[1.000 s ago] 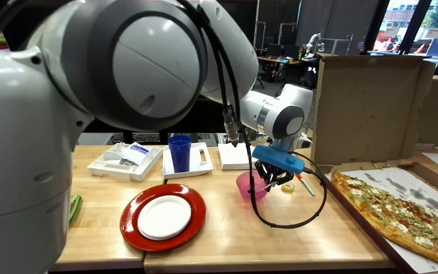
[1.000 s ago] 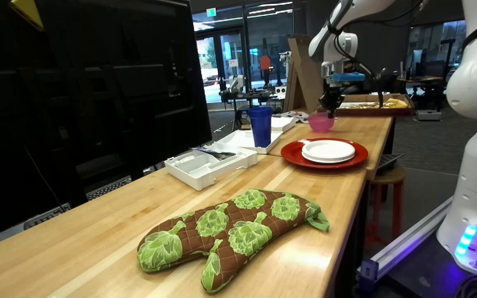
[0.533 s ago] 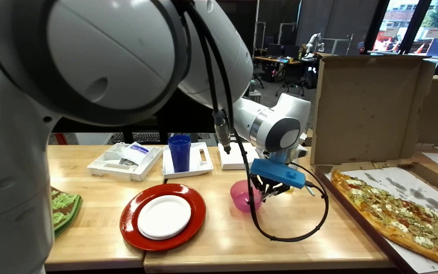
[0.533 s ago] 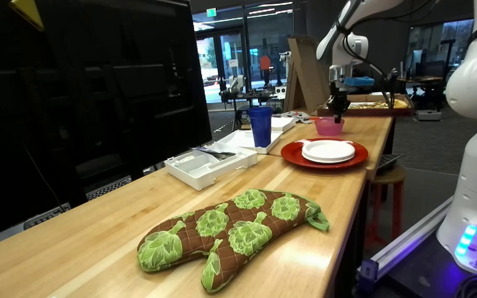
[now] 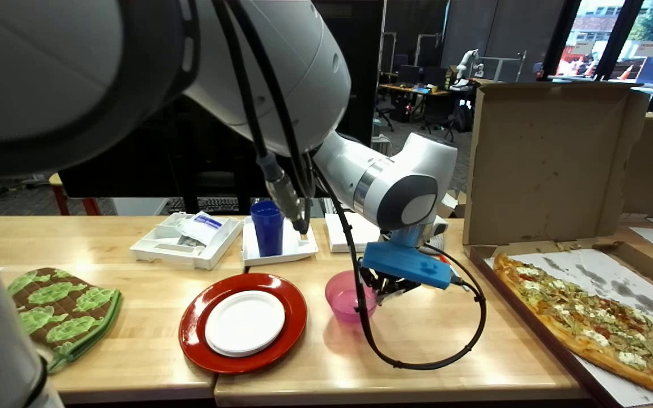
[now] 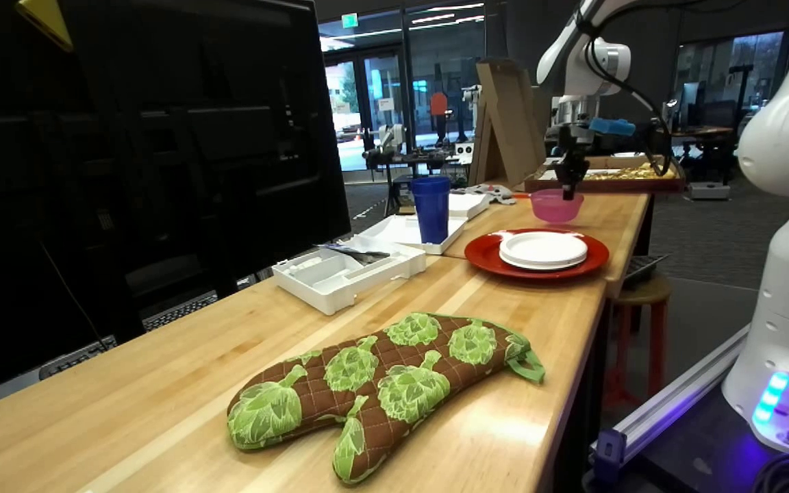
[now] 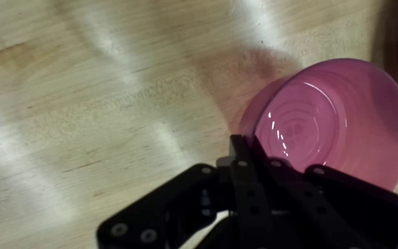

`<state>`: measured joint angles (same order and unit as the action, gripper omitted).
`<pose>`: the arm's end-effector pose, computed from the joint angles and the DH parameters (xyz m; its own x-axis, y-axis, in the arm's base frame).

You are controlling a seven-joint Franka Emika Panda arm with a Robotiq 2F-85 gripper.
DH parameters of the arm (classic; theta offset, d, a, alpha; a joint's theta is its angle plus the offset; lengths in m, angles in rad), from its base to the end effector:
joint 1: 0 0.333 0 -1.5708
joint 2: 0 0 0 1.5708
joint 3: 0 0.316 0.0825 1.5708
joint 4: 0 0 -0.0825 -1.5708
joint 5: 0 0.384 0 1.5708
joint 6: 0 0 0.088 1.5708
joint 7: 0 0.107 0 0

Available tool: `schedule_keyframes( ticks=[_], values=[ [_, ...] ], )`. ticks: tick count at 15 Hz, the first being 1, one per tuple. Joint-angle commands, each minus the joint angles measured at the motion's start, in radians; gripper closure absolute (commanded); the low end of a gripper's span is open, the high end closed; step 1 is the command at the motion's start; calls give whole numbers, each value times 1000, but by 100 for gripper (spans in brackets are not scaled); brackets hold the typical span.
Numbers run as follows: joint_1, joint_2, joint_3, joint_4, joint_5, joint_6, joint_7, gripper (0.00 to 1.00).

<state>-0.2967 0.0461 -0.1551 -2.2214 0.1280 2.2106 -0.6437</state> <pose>0.4755 -0.2258 0.3504 0.9937 0.1119 0.0069 0.1120 -0.9878 -0.1084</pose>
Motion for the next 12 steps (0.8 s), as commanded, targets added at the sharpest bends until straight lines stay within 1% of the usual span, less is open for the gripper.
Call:
schedule_keyframes(
  ticks=[1, 8, 12],
  values=[
    [26, -133, -23, -108, 16, 6, -77, 99],
    [81, -257, -42, -174, -16, -14, -98, 99],
    [116, -307, -34, -212, -48, -15, -83, 99]
  ],
)
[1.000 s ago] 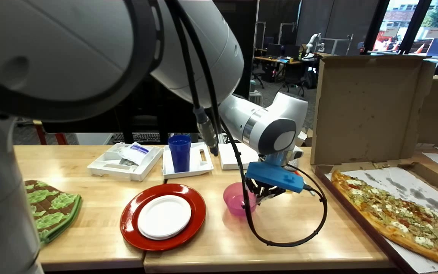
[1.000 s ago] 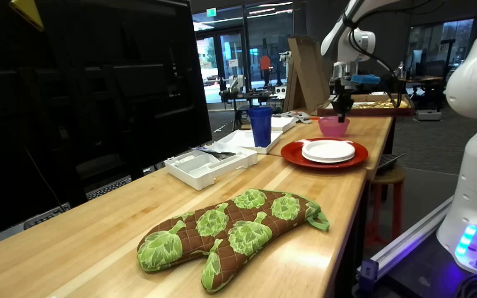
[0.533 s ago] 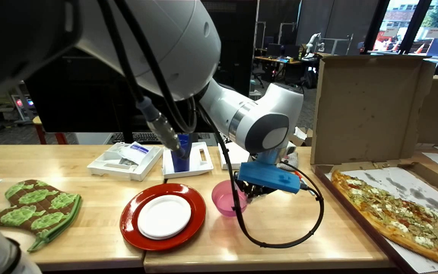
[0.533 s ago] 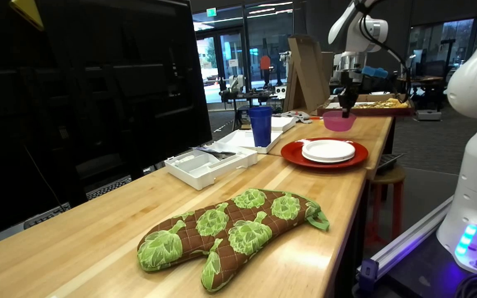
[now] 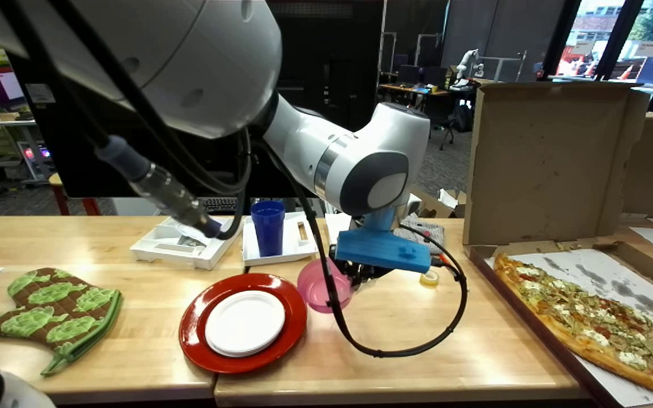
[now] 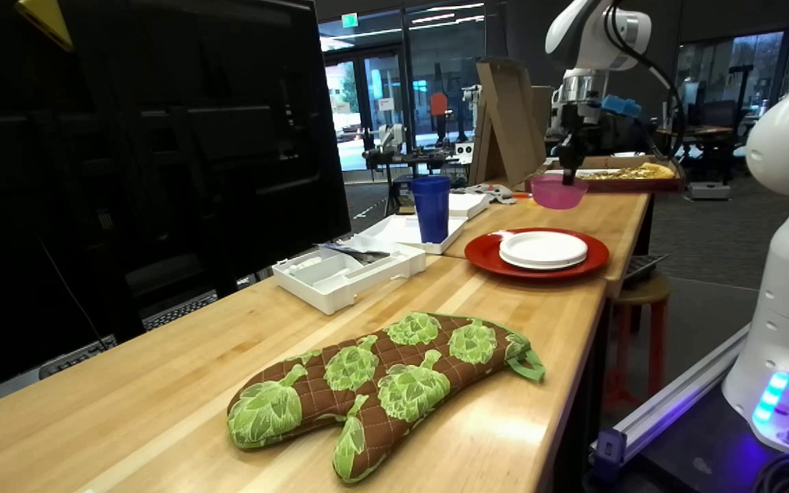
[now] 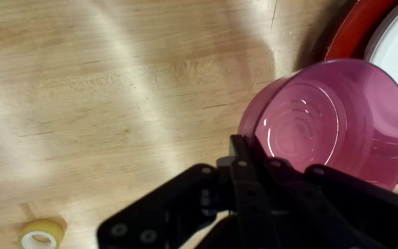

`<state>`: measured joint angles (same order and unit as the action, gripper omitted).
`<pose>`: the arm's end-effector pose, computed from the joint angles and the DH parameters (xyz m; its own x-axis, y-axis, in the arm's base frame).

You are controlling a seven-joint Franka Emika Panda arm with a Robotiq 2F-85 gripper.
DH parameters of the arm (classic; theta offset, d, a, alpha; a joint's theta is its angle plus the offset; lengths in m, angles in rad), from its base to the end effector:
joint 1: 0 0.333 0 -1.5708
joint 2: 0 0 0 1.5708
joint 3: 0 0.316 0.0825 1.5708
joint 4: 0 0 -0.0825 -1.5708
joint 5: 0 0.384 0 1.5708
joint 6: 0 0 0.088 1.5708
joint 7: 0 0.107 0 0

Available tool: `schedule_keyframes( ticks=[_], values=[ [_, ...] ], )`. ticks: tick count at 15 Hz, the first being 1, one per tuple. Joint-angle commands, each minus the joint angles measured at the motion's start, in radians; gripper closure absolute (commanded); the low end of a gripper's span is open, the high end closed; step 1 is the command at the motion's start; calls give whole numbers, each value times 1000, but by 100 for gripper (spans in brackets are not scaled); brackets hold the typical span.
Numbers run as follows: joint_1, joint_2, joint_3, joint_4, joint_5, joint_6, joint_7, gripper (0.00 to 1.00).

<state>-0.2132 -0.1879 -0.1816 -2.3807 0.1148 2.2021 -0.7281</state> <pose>0.4365 -0.1783 0.3948 0.9617 0.2607 0.0847 0.2682 -0.9588 -0.0938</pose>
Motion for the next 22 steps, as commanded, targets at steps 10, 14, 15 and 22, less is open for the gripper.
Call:
schedule_keyframes(
  ticks=[10, 14, 15, 22],
  values=[
    [121, -136, 34, -157, -121, -2, 40, 99],
    [152, -148, 58, -172, -114, -11, 83, 99],
    [161, -151, 63, -175, -105, -13, 97, 99],
    [241, -150, 87, -214, -5, 8, 200, 99]
  ],
)
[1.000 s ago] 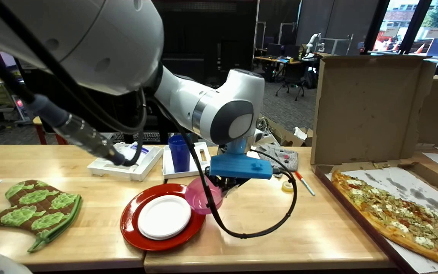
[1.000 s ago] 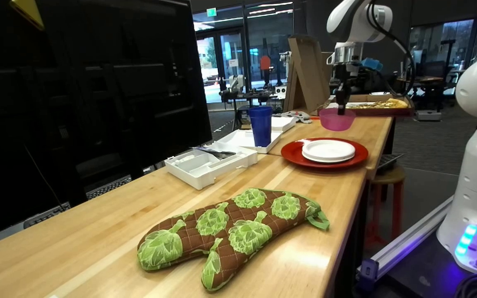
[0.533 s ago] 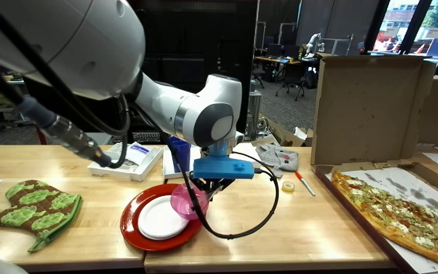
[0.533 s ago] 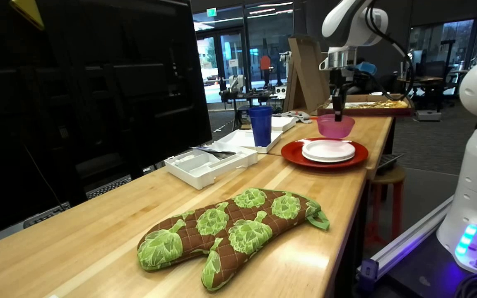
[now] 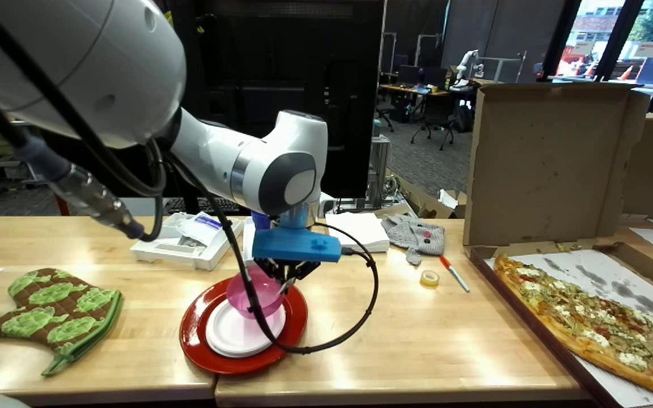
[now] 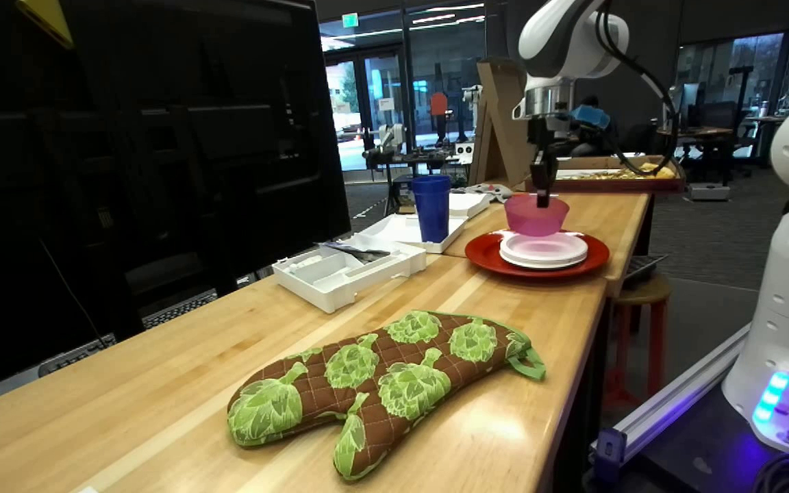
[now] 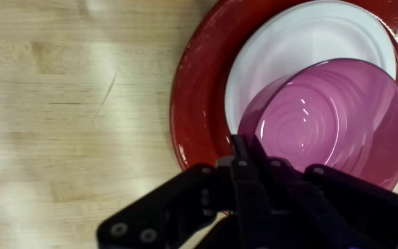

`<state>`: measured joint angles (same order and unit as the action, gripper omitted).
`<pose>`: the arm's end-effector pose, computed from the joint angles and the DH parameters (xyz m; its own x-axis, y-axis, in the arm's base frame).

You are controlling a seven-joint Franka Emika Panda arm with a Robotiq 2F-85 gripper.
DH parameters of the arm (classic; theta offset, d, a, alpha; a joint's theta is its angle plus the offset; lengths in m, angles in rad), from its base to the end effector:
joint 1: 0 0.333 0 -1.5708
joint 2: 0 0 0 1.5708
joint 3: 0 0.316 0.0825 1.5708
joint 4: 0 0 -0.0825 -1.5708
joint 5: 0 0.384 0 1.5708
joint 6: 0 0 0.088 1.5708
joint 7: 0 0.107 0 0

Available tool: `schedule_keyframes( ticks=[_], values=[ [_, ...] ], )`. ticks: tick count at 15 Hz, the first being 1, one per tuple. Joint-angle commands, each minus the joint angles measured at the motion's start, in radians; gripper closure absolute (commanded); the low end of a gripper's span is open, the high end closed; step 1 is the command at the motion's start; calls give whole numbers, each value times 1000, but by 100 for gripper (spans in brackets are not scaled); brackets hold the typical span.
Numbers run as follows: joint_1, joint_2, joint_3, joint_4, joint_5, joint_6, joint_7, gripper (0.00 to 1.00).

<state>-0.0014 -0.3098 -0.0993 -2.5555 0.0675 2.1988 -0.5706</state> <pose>0.4148 -0.0388 0.3721 0.9072 0.4207 0.0022 0.4189 -0.9028 -0.0969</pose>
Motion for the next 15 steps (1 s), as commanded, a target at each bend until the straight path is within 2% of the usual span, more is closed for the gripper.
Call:
schedule_keyframes(
  ticks=[1, 6, 11, 12, 13, 15],
  values=[
    [36, -19, 3, -44, 62, 15, 51, 99],
    [26, 5, -24, -83, 130, 32, 76, 99],
    [10, -1, -43, -105, 131, 47, 97, 99],
    [11, -4, -46, -106, 133, 41, 93, 71],
    [10, -5, -47, -107, 131, 41, 94, 71],
    [8, -7, -50, -106, 129, 37, 93, 61]
  ],
)
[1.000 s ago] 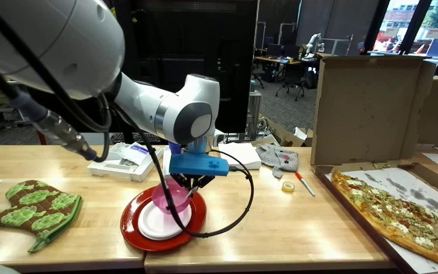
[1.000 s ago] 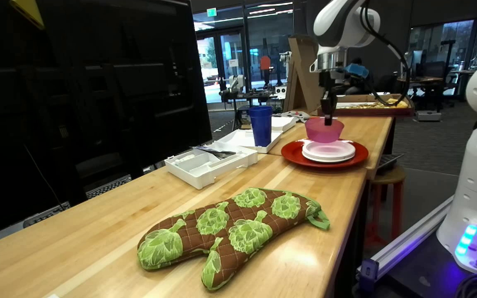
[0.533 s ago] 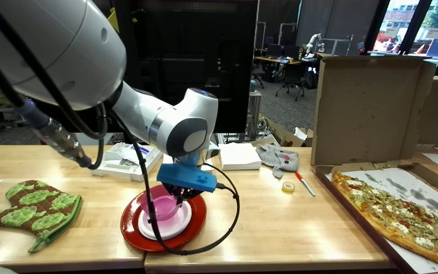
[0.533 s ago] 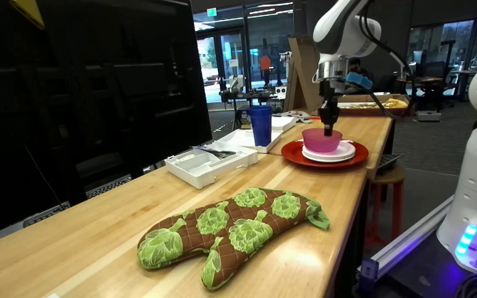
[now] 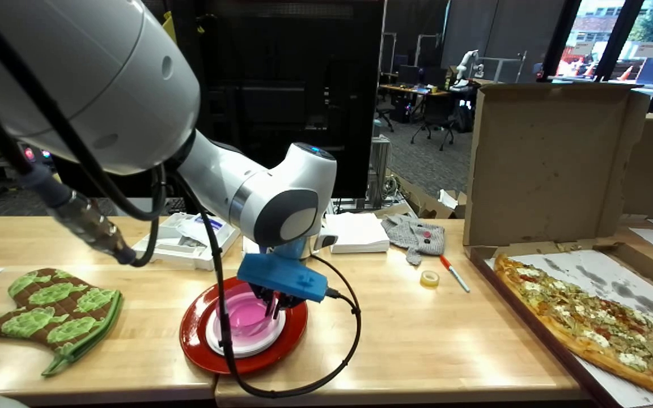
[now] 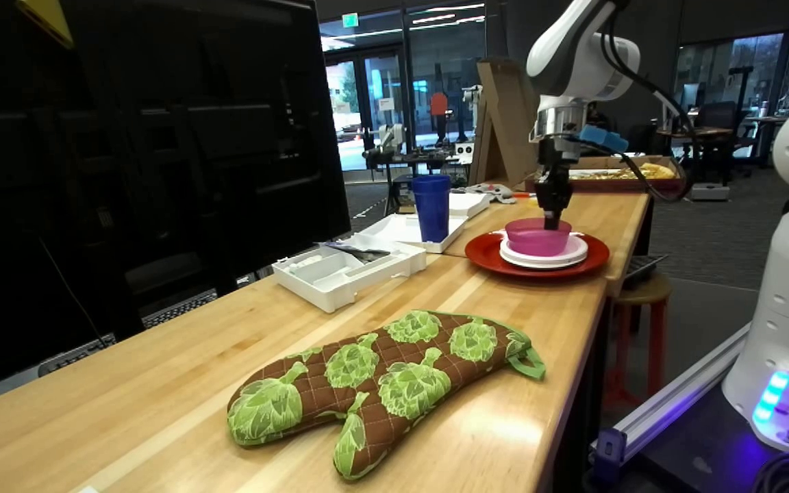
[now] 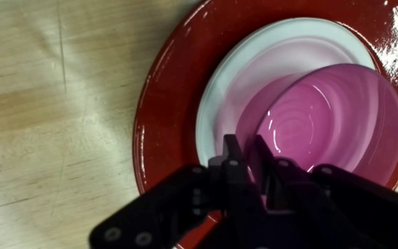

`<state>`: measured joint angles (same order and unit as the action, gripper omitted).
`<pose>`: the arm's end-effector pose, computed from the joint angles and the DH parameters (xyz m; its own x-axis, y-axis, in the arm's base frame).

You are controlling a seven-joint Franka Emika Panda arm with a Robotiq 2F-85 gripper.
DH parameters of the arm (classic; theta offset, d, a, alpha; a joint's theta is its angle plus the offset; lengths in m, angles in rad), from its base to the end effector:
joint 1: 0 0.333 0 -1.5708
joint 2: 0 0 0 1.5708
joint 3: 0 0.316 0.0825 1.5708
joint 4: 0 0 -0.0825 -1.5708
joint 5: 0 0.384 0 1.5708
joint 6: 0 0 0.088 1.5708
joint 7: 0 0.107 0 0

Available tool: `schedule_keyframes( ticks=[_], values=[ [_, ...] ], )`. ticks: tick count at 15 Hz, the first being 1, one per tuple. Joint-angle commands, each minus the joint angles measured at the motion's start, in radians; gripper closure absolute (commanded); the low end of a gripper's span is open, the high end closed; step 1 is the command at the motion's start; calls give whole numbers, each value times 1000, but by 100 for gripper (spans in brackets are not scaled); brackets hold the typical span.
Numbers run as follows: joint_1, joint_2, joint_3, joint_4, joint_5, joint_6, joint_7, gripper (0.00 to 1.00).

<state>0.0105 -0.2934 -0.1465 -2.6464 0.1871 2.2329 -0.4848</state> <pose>0.3905 -0.0452 0.3299 0.9712 0.2349 -0.0389 0.2214 -0.9510 -0.2159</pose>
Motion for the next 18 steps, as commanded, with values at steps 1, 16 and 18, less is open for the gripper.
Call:
schedule_keyframes(
  ticks=[1, 16, 18],
  values=[
    [-5, -24, -3, -15, 7, 2, 8, 55],
    [-47, -155, -66, -13, 23, -7, 11, 0],
    [-57, -128, -90, 25, 35, 7, 29, 0]
  ],
)
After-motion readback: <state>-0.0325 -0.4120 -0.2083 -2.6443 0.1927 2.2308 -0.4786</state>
